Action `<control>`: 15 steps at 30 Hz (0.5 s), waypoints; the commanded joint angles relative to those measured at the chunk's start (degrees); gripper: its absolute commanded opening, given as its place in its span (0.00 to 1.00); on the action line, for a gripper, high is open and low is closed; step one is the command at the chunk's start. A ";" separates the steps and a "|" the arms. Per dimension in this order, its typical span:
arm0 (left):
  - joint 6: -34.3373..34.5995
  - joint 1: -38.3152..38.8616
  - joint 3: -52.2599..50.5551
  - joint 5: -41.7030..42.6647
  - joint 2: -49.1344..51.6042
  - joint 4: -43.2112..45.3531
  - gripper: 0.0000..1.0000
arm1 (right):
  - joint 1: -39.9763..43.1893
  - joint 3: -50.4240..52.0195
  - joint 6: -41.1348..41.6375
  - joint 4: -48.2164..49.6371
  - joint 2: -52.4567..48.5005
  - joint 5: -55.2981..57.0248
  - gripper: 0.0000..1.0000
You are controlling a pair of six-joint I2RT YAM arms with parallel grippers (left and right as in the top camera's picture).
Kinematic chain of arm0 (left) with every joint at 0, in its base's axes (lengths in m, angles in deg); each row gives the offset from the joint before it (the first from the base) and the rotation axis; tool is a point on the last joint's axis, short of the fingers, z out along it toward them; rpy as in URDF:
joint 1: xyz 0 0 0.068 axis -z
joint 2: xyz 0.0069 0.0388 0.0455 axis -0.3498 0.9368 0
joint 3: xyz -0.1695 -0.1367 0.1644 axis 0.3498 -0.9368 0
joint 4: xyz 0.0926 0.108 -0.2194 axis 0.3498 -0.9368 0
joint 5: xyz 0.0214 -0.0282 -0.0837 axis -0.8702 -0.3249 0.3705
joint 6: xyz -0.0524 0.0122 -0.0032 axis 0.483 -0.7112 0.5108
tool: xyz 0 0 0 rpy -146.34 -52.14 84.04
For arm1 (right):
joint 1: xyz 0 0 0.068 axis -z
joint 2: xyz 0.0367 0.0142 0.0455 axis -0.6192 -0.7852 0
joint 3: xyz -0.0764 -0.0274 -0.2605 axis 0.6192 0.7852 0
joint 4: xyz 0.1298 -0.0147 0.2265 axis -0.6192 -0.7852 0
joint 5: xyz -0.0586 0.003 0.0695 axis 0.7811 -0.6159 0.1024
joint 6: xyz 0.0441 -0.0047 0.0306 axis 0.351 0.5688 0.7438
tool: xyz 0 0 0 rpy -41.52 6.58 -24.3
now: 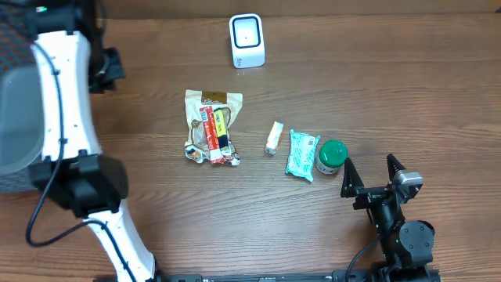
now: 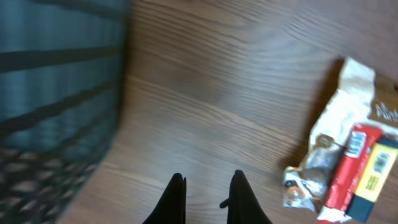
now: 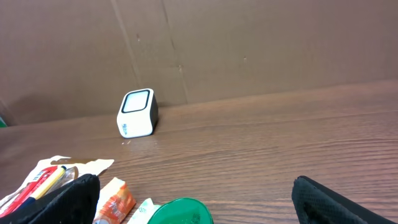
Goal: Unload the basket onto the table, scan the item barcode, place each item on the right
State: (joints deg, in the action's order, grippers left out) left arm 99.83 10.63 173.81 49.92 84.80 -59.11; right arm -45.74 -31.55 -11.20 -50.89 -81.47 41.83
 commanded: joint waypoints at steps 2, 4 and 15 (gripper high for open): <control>1.22 -4.00 0.50 -1.20 -5.57 -0.17 0.04 | 0.28 0.59 0.02 0.33 0.50 0.04 1.00; 1.20 -5.38 0.50 -1.38 -6.45 -0.17 0.04 | 0.28 0.59 0.02 0.33 0.48 0.04 1.00; -0.09 -11.30 0.09 -5.77 -7.13 -0.17 0.07 | 0.28 0.59 0.02 0.33 0.50 0.04 1.00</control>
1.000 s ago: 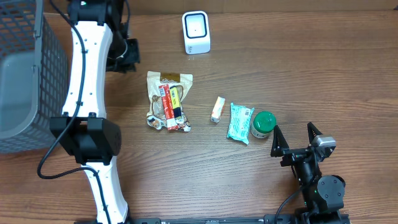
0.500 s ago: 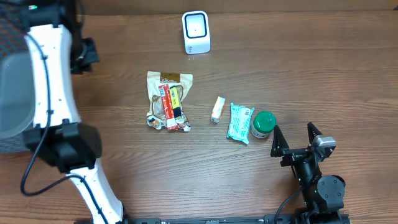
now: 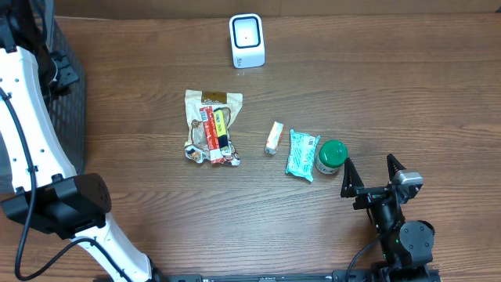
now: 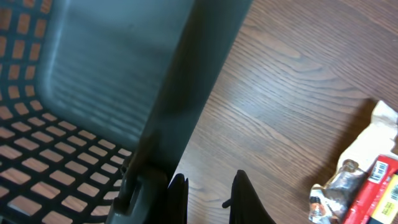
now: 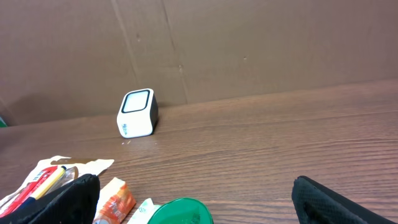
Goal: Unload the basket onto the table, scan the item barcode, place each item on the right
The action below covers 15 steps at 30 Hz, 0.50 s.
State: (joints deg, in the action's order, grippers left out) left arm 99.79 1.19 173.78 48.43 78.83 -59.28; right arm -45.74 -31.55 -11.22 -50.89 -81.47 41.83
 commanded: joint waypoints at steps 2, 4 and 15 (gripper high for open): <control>0.04 -2.86 0.11 -3.43 -1.16 0.00 0.04 | 0.28 0.59 0.04 0.33 0.50 0.04 1.00; -0.15 -3.48 0.11 -0.63 -1.16 0.00 0.04 | 0.28 0.59 0.04 0.33 0.48 0.04 1.00; -8.15 -2.27 0.11 23.21 -1.16 0.02 0.04 | 0.28 0.59 0.04 0.33 0.50 0.04 1.00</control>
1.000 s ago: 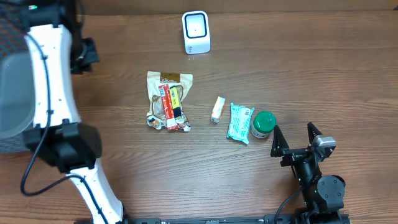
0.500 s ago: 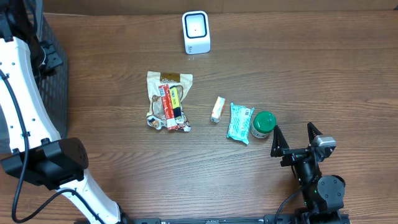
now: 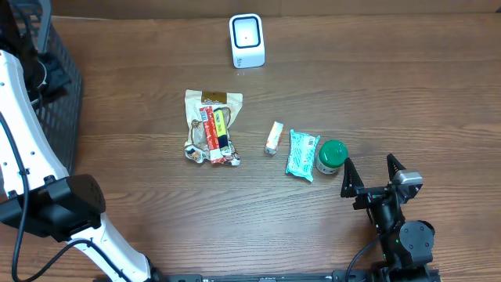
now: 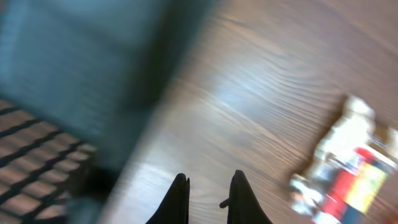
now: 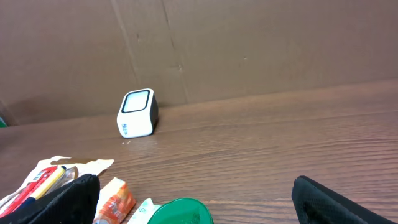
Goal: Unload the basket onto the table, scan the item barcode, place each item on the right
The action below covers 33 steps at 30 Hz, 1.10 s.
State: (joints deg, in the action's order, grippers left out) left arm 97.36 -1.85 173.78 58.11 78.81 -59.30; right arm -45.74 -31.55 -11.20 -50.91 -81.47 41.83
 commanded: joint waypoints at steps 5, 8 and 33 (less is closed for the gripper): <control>-7.69 2.58 0.11 29.62 -1.14 0.09 0.04 | 0.28 0.59 0.02 0.35 0.50 0.04 1.00; -7.61 3.76 0.11 36.39 -1.14 0.44 0.04 | 0.28 0.59 0.02 0.35 0.50 0.04 1.00; 8.39 34.16 0.00 32.46 -1.11 0.04 0.04 | 0.28 0.59 0.02 0.35 0.48 0.04 1.00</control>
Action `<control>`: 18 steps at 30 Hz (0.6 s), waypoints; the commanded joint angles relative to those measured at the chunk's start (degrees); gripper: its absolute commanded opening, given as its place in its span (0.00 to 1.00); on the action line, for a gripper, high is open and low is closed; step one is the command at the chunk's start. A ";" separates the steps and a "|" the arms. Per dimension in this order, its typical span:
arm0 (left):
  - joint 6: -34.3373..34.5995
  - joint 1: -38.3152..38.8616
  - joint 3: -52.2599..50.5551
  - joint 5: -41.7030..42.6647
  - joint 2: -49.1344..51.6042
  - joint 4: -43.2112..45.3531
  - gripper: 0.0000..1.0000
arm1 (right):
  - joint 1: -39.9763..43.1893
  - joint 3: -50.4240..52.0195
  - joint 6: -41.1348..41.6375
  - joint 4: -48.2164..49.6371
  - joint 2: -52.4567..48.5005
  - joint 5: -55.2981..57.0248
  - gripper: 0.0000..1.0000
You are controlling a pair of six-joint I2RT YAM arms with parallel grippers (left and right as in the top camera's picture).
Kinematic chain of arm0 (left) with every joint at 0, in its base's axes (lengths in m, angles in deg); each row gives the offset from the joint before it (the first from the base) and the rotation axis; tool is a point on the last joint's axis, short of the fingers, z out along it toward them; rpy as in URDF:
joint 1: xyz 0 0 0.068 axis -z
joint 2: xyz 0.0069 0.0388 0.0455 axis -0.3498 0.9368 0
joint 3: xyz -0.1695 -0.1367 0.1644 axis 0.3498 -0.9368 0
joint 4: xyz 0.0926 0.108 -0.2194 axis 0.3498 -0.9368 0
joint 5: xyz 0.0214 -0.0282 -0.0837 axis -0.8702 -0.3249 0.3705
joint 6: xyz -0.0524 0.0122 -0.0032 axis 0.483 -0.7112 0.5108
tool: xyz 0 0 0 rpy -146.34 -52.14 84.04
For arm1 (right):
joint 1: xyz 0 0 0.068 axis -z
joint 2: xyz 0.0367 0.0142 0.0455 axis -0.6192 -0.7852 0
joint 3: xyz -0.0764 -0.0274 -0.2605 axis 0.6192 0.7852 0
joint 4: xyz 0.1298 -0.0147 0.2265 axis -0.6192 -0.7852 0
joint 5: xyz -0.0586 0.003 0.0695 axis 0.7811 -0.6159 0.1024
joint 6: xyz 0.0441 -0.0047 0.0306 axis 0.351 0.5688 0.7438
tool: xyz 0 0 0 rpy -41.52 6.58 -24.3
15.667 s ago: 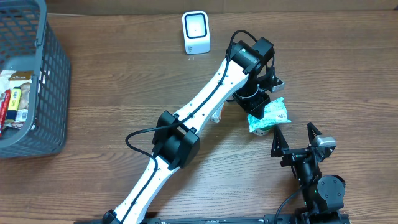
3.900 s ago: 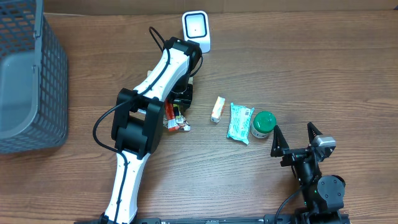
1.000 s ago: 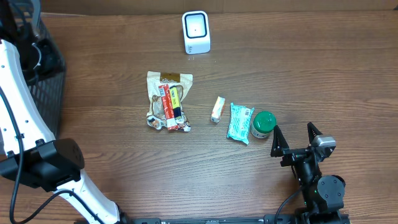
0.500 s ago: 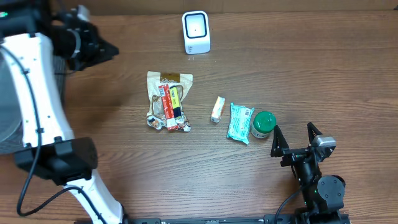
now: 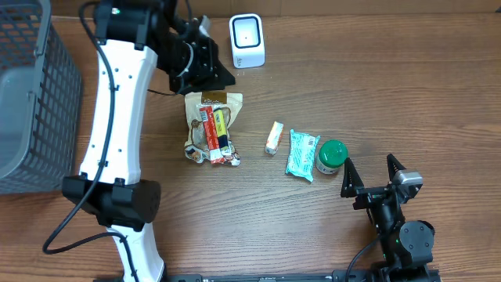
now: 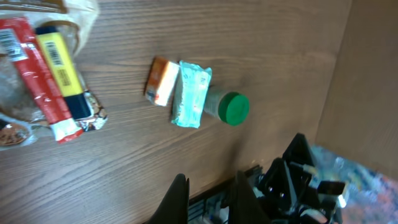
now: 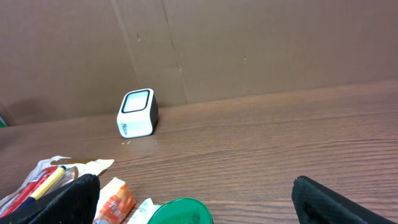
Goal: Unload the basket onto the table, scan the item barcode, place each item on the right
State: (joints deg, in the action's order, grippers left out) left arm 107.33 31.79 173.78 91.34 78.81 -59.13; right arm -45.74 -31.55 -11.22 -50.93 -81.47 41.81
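Observation:
The white scanner (image 5: 246, 41) stands at the back of the table, also showing as the scanner (image 7: 137, 112). In front of it lie a snack bag (image 5: 211, 127) with red and yellow bars, an orange packet (image 5: 273, 137), a teal packet (image 5: 301, 154) and a green-lidded jar (image 5: 332, 155). My left gripper (image 5: 221, 78) hangs over the bag's top end. Its fingers (image 6: 180, 196) stand narrowly apart with nothing between them. My right gripper (image 5: 369, 163) rests wide open just right of the jar. The jar's lid (image 7: 180, 213) sits low between the fingers.
A grey mesh basket (image 5: 31, 94) stands at the table's left edge. A brown cardboard wall (image 7: 249, 43) closes the back. The left wrist view looks across the orange packet (image 6: 163, 81), teal packet (image 6: 191, 93) and jar (image 6: 234, 107) to the right arm (image 6: 298, 180).
My left arm has moved from the basket at the far left to above the top of the snack bag, near the scanner. The right arm and the items lie as before.
My left gripper was over bare table beside the basket, empty. Then it was at the basket's rim at the far left, and stayed there. Now it hangs over the snack bag. Its finger gap looks the same throughout. The right gripper stayed open by the jar.

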 commanded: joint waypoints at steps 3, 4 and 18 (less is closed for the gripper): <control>-0.44 1.05 0.00 -0.50 -1.11 -0.13 0.04 | 0.28 0.59 0.04 0.37 0.50 0.07 1.00; 2.01 1.05 0.00 -0.39 -1.11 -0.13 0.04 | 0.28 0.59 0.04 0.37 0.50 0.07 1.00; 7.52 -3.26 0.00 21.84 -1.11 -0.13 0.07 | 0.28 0.59 0.04 0.37 0.50 0.07 1.00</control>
State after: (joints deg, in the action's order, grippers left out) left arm 113.95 29.21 173.78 107.55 78.81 -59.13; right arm -45.74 -31.55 -11.22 -50.91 -81.47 41.86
